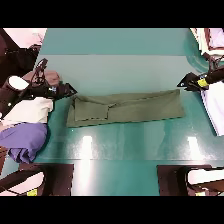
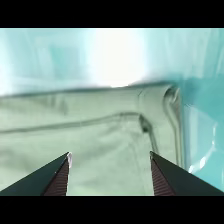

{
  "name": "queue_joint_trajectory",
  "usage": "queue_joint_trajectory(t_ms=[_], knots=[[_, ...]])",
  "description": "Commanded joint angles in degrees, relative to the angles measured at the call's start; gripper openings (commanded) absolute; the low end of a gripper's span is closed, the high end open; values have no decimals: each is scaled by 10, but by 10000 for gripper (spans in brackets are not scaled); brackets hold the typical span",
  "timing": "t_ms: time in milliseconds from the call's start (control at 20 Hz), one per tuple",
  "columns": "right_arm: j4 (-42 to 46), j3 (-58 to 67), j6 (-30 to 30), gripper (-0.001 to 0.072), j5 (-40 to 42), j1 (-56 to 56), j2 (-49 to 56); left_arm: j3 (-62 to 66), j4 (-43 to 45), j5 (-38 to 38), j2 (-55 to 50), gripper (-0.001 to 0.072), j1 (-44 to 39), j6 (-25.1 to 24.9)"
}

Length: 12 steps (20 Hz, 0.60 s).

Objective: Fold the shirts.

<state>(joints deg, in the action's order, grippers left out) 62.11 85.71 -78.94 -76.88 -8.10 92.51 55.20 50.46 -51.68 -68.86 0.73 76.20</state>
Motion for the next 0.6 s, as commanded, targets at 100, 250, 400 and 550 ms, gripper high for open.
queue_joint_trajectory(t_ms=[100, 250, 400, 550], knots=[[-21, -38, 84, 555, -57, -68, -2, 31, -1, -101, -1, 199, 0, 1], [-30, -78, 104, 556, -59, -116, 14, 31, -3, -97, -1, 37, 0, -1], [-59, -83, 140, 556, -67, -132, 55, 31, -3, -92, -1, 36, 0, -1], [-78, -82, 162, 555, -68, -121, 97, 31, -3, -93, -3, 28, 0, 17]])
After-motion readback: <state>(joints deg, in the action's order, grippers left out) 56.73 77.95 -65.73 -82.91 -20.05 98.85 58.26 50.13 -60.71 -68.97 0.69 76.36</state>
